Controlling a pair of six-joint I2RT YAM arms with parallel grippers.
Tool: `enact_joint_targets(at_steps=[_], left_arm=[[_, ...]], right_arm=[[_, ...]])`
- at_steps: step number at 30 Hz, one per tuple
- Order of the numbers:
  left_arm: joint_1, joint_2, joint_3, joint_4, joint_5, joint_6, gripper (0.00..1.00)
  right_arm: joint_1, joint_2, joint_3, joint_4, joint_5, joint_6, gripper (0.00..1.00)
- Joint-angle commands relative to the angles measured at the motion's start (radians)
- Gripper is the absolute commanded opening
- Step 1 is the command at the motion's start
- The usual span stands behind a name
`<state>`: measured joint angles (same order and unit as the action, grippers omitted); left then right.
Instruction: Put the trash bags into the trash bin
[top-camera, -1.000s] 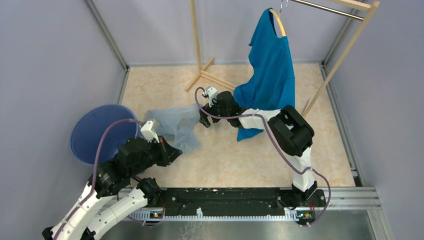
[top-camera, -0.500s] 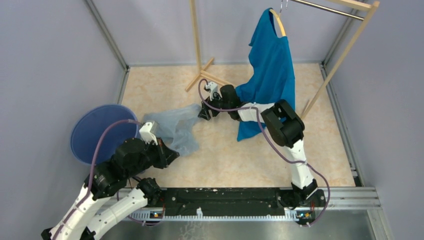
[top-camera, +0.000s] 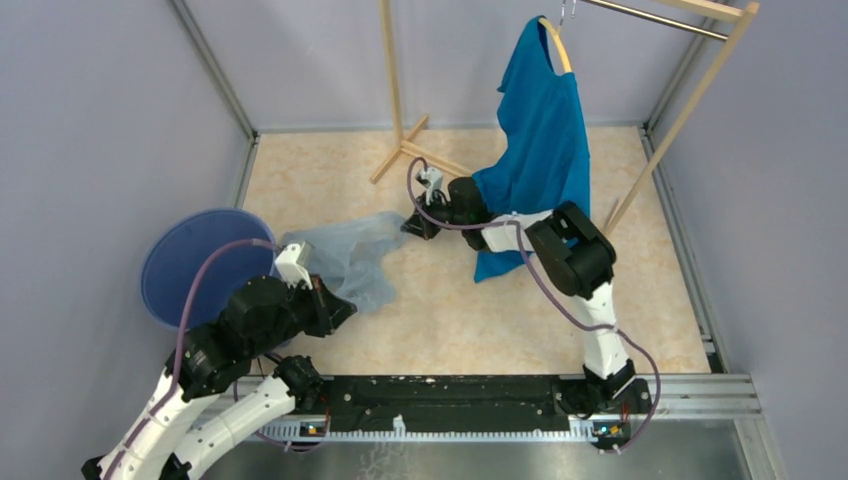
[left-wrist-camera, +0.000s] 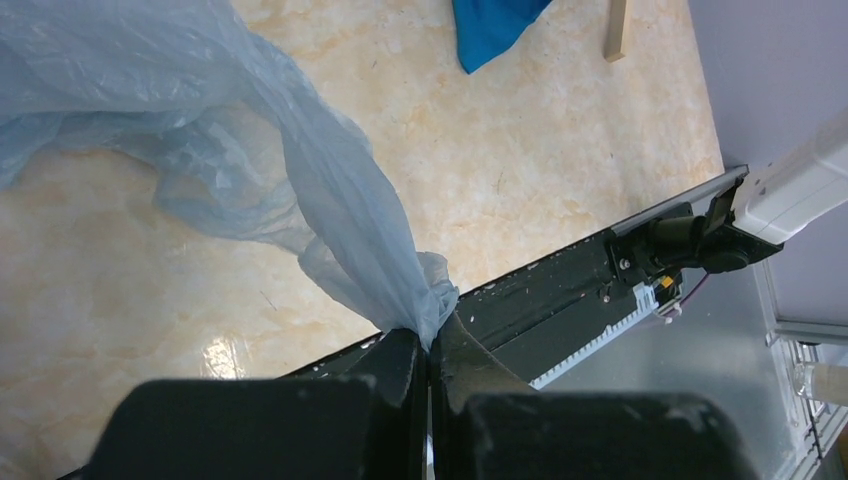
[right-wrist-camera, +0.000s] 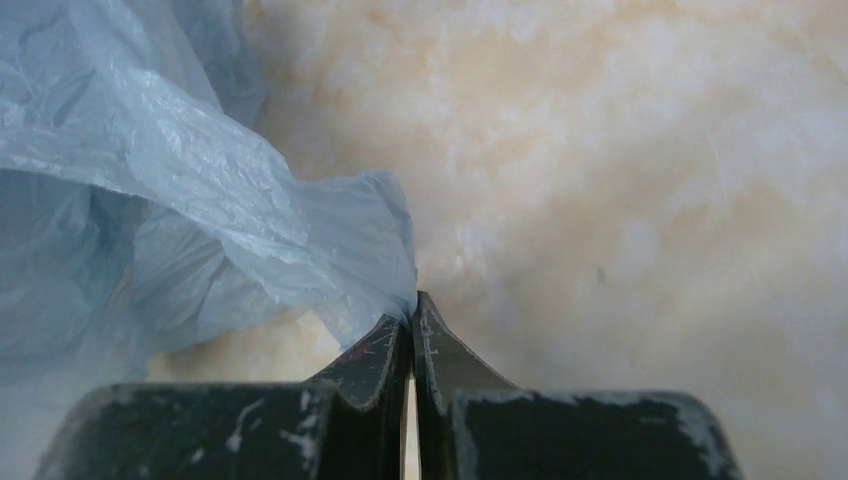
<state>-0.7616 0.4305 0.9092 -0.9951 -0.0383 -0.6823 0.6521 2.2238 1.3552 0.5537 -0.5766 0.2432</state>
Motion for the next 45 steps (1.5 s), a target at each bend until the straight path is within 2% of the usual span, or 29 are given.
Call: enact_joint_targets(at_steps=[1,6,12,15,17,19,21,25,27,29,31,34,38,39,43,45], left_arm=[[-0.002,0.03,-0.007,0.071,0.006,-0.014,0.0],[-0.001,0.096,-0.053,0.194,0.015,0.015,0.0],[-0.002,0.178,-0.141,0.281,-0.002,0.003,0.03],[-0.002,0.207,-0.166,0.29,0.001,-0.011,0.17],[-0.002,0.216,-0.184,0.304,0.004,-0.015,0.31],[-0.002,0.218,-0.204,0.315,-0.002,-0.019,0.5],[-0.002,0.224,-0.221,0.33,-0.016,-0.021,0.62],[-0.002,0.265,-0.239,0.349,-0.046,-0.032,0.79],[-0.002,0.295,-0.238,0.349,-0.06,-0.039,0.81],[-0.002,0.319,-0.235,0.356,-0.087,-0.043,0.8],[-0.002,0.338,-0.227,0.355,-0.133,-0.05,0.74],[-0.002,0.362,-0.207,0.328,-0.197,-0.077,0.56],[-0.002,0.349,-0.214,0.318,-0.206,-0.088,0.31],[-0.002,0.339,-0.222,0.318,-0.205,-0.085,0.26],[-0.002,0.308,-0.246,0.291,-0.214,-0.1,0.13],[-0.002,0.295,-0.252,0.278,-0.229,-0.117,0.07]], right_arm=[[0.0,-0.327,-0.186,0.024,0.225,0.027,0.0],[0.002,-0.689,-0.398,-0.258,0.502,0.005,0.0],[0.009,-1.07,-0.638,-0.448,0.49,0.051,0.0],[0.011,-1.187,-0.694,-0.518,0.447,0.067,0.0],[0.012,-1.232,-0.725,-0.548,0.406,0.074,0.0],[0.014,-1.256,-0.749,-0.571,0.399,0.078,0.0],[0.013,-1.271,-0.761,-0.589,0.398,0.079,0.0],[0.014,-1.291,-0.777,-0.589,0.398,0.073,0.0],[0.013,-1.3,-0.777,-0.591,0.397,0.071,0.0],[0.013,-1.31,-0.781,-0.591,0.396,0.07,0.0],[0.013,-1.319,-0.785,-0.593,0.398,0.07,0.0],[0.012,-1.328,-0.782,-0.639,0.414,0.07,0.0],[0.014,-1.353,-0.812,-0.687,0.45,0.062,0.0],[0.013,-1.352,-0.818,-0.693,0.465,0.056,0.03],[0.013,-1.29,-0.815,-0.667,0.57,0.066,0.3],[0.013,-1.231,-0.814,-0.611,0.573,0.081,0.35]])
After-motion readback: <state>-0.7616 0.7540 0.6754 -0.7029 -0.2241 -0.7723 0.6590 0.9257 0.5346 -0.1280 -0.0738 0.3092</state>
